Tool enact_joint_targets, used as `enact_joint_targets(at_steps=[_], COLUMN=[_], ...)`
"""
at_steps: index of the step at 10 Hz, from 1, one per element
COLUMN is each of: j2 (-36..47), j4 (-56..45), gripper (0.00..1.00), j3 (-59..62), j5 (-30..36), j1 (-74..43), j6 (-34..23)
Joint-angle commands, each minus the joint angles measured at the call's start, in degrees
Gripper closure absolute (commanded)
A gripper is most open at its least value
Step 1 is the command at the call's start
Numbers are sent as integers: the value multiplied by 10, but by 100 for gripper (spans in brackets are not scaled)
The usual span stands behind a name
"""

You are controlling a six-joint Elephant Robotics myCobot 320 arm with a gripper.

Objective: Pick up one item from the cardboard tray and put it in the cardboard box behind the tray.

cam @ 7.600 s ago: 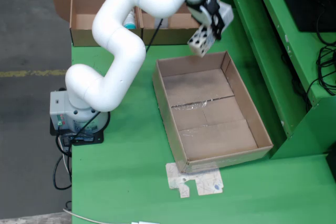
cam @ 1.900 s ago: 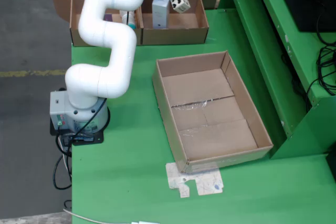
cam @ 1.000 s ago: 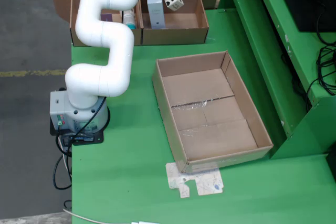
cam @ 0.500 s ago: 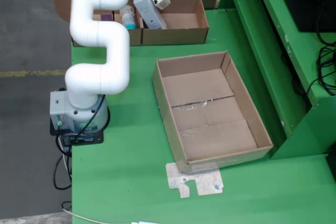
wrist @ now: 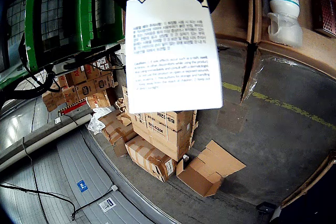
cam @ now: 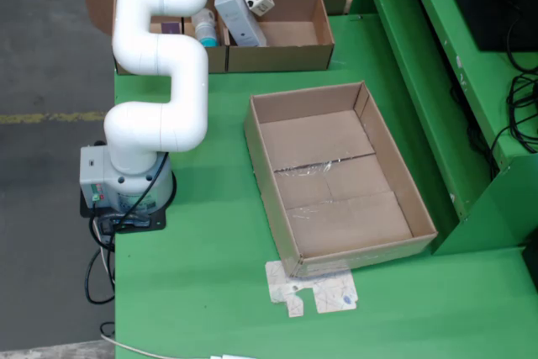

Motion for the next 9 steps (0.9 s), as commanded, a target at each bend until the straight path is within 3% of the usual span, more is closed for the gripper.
enact_joint_targets(at_steps=[1,9], j2=[22,122], j4=[3,3], gripper=[100,100], j3=[9,9], j5=[-7,-7], j1=[-51,-196], j6=[-40,-25])
